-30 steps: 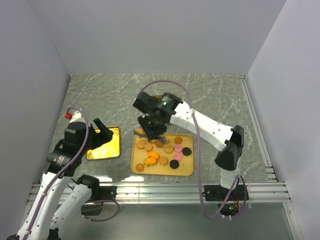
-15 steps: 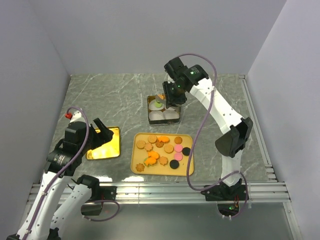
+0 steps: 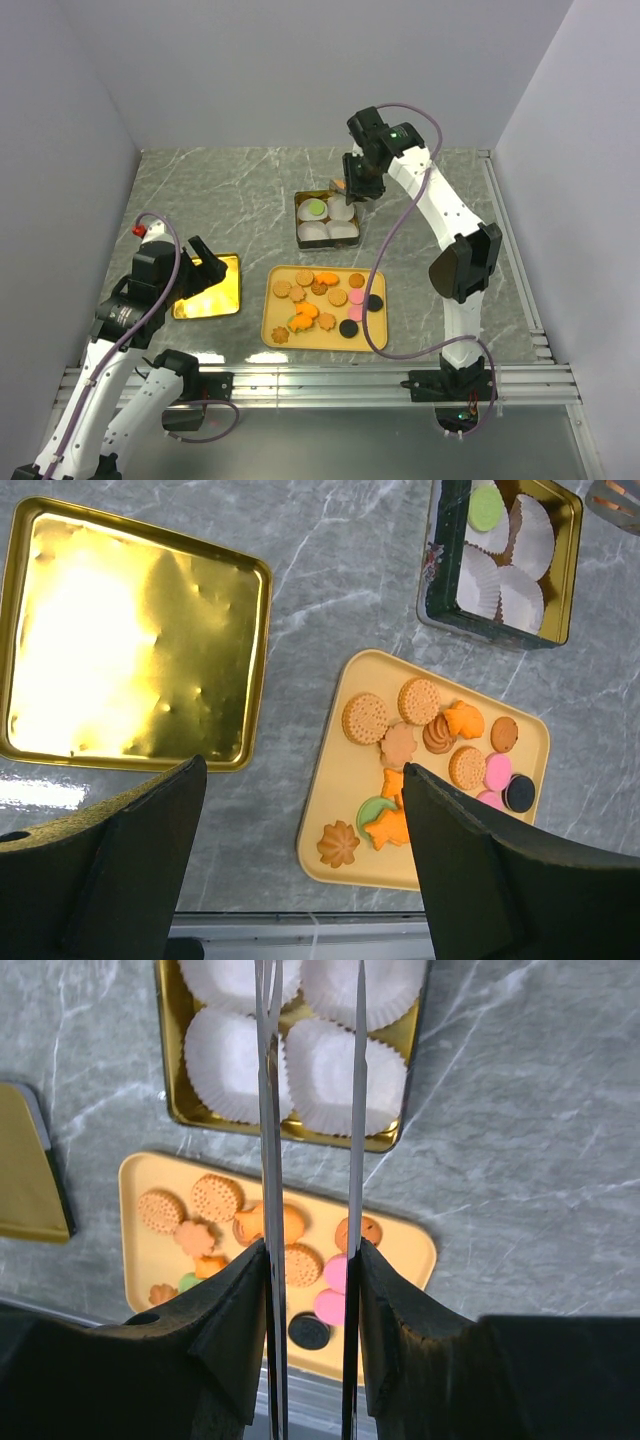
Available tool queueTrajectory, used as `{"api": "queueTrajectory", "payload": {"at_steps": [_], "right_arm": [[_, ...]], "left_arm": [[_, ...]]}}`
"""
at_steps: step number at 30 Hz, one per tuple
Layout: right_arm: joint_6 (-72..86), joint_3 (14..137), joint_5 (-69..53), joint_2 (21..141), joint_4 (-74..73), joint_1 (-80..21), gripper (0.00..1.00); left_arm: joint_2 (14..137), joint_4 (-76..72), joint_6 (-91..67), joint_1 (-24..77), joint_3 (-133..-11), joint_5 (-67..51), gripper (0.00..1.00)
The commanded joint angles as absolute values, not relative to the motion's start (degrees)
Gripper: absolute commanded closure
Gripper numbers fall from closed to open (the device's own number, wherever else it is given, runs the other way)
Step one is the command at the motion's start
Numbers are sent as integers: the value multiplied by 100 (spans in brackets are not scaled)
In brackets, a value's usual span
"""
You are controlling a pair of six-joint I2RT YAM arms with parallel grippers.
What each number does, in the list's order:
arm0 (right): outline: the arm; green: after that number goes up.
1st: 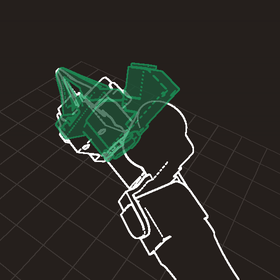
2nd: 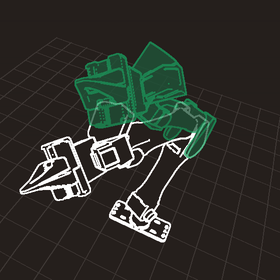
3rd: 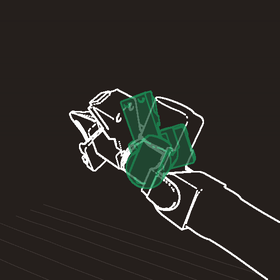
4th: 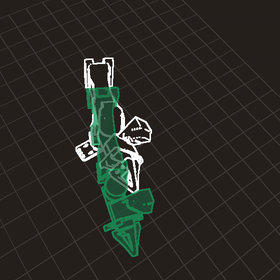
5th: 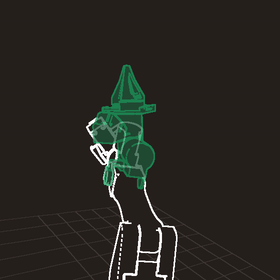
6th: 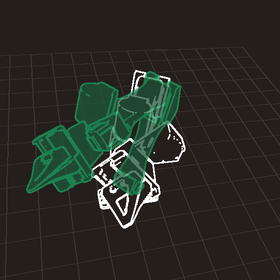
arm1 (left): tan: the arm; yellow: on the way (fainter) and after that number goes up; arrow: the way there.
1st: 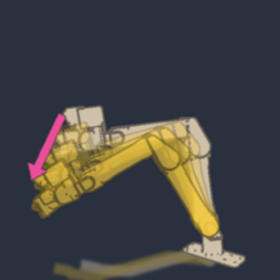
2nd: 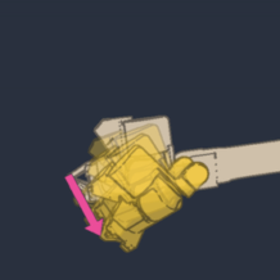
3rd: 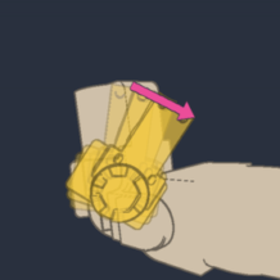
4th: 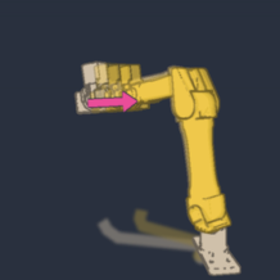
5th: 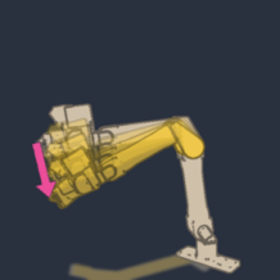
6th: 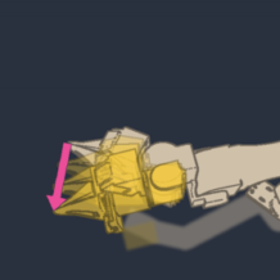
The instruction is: Pack the cookies
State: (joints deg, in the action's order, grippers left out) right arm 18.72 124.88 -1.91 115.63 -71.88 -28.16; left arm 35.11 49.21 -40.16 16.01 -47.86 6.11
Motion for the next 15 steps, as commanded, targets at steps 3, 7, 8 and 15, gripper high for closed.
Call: {"api": "queueTrajectory", "payload": {"at_steps": [3,7,8,15], "right_arm": [[1767,12594,-237,11838,-6970,-2742,62],[1775,12604,-202,11936,-6987,-2707,62],[1775,12586,-202,11953,-6987,-2698,62],[1775,12445,-97,12041,-6970,-2628,60]], "left_arm": [[3551,4931,-4087,1617,-4834,738,15],[3568,4931,-4096,1617,-4834,765,14],[3568,4939,-4096,1617,-4834,765,14],[3595,4948,-4104,1617,-4834,782,14]]}}
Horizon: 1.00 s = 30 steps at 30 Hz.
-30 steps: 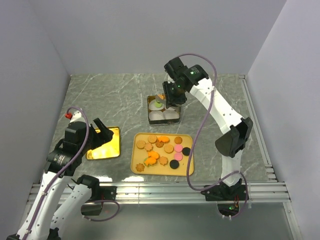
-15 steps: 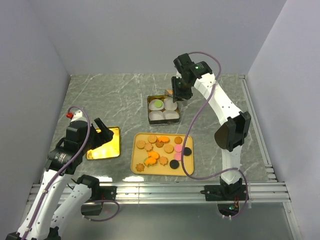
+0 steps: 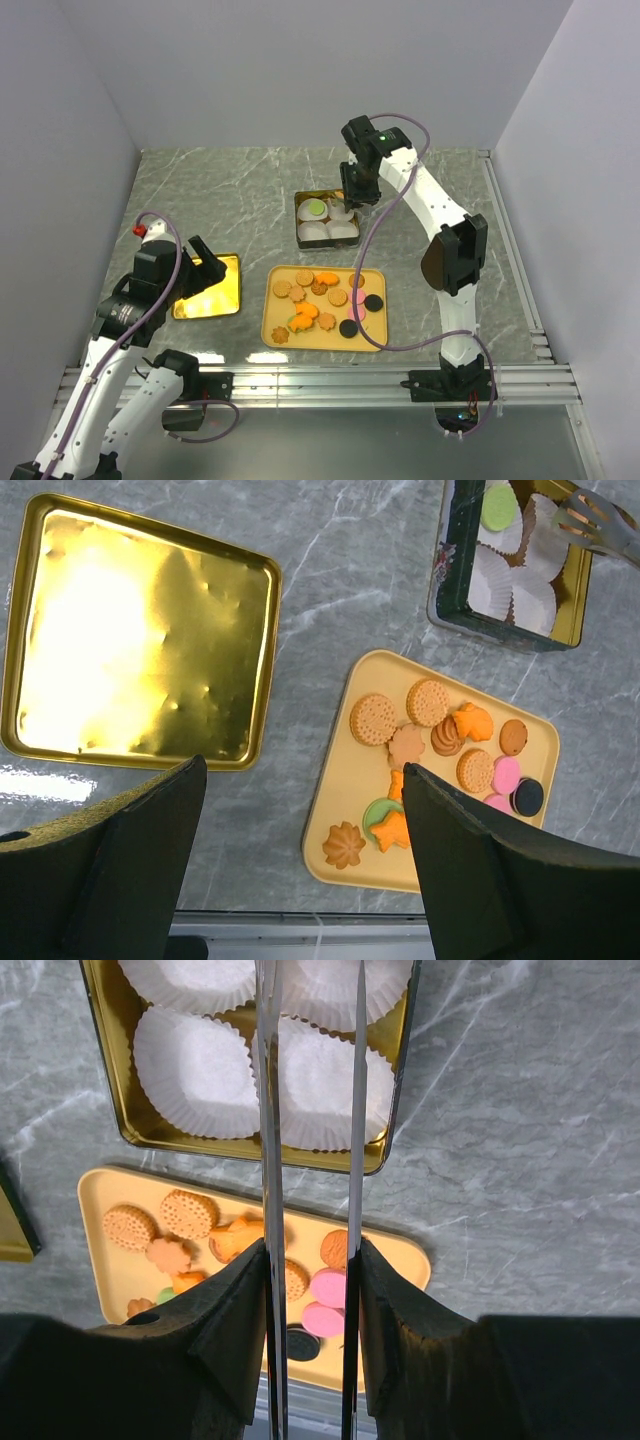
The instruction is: Pack the cookies
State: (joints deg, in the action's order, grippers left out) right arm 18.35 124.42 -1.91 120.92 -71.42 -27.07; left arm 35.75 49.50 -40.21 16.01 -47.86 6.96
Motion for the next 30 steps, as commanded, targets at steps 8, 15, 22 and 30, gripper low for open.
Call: {"api": "queueTrajectory", "payload": {"at_steps": [8,15,22,30], "right_arm": [[1802,12428,-9,12085,-6961,-2637,51],[1819,12428,-9,12050,-6970,-2619,46],[1819,12480,-44,11953,-7005,-2610,44],[1828,12402,-88,11488,-7075,-2707,44]], "left_arm": [[3603,4957,-4131,1617,-4834,809,15],[3542,4983,-4148,1617,-4843,852,14],[3498,4975,-4149,1617,-4834,853,14],[3481,4975,-4140,1617,-4843,826,14]]}}
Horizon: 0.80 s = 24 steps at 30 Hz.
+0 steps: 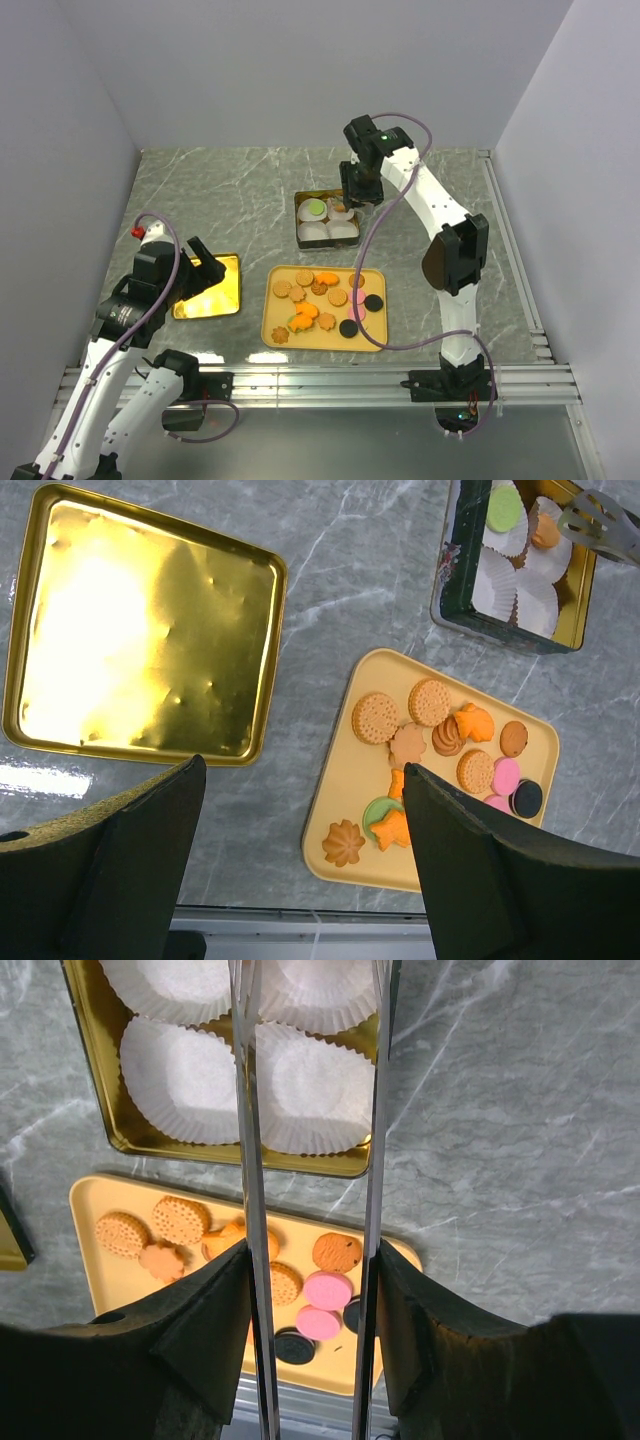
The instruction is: Pack the cookies
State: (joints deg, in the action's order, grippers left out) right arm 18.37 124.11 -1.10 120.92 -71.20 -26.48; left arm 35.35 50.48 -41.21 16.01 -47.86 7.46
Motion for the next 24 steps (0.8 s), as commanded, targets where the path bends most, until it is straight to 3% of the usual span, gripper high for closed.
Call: {"api": "queueTrajectory", "payload": {"at_steps": [1,8,24], "right_arm": [[1837,12358,-70,11418,-7075,-2768,44],[1872,11568,-26,10479,-6996,-3172,44],[2741,8432,246,8254,-6574,-4737,45]], "left_arm": [[3472,4966,-4140,1617,-4843,826,14],[3437,4939,-4140,1617,-4834,809,14],[3516,4887,-4069,1617,-4825,686,14]]}}
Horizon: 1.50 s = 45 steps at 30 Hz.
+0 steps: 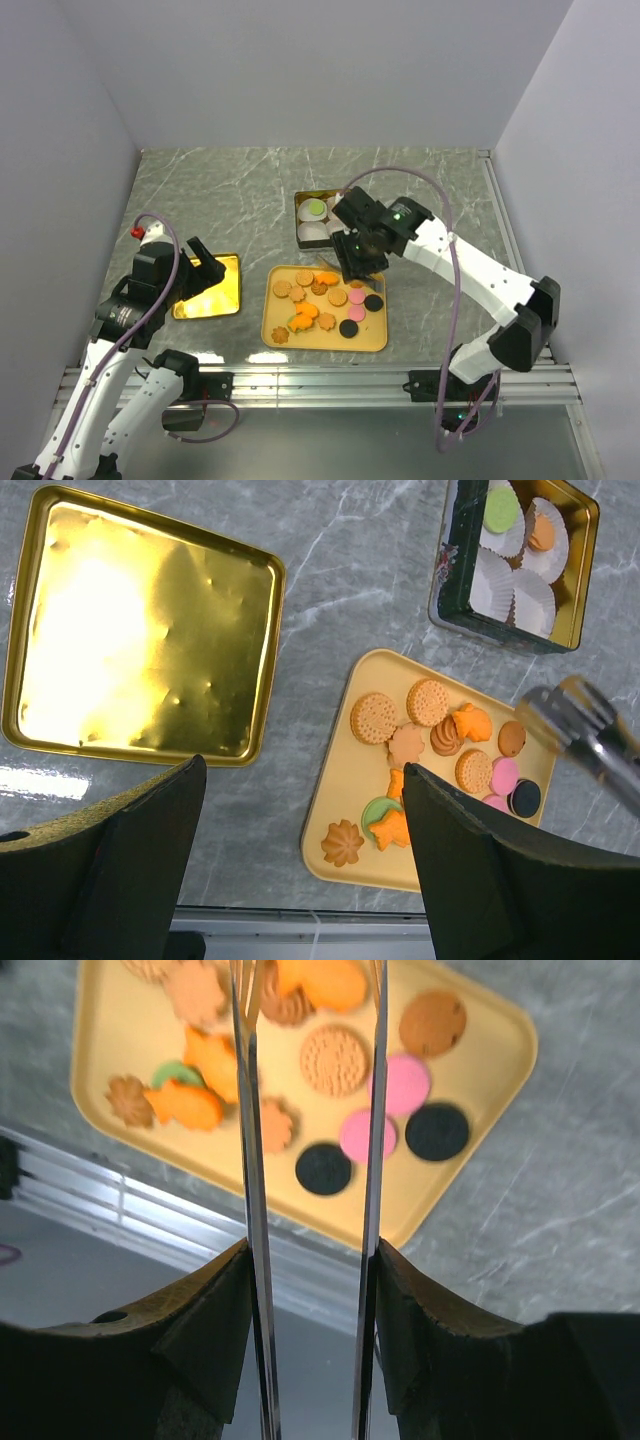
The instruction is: Pack the cookies
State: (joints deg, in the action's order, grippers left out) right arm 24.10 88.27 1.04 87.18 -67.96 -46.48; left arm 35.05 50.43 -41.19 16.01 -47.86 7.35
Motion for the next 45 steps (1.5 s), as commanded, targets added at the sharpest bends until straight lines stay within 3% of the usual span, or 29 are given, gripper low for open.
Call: {"api": "queueTrajectory", "payload": {"at_steps": [1,10,45], "right_arm": [[2786,8290,255,8096,-6539,-4781,45],[2979,7532,255,7805,-6328,-4852,43],[2883,7972,79,9035,-6029,-5089,38]], "left_arm": [[3516,4878,-4061,1617,-4825,677,14],[3542,4852,-3999,1617,-4808,598,14],[3454,4887,-4025,1617,-4825,650,15]]}}
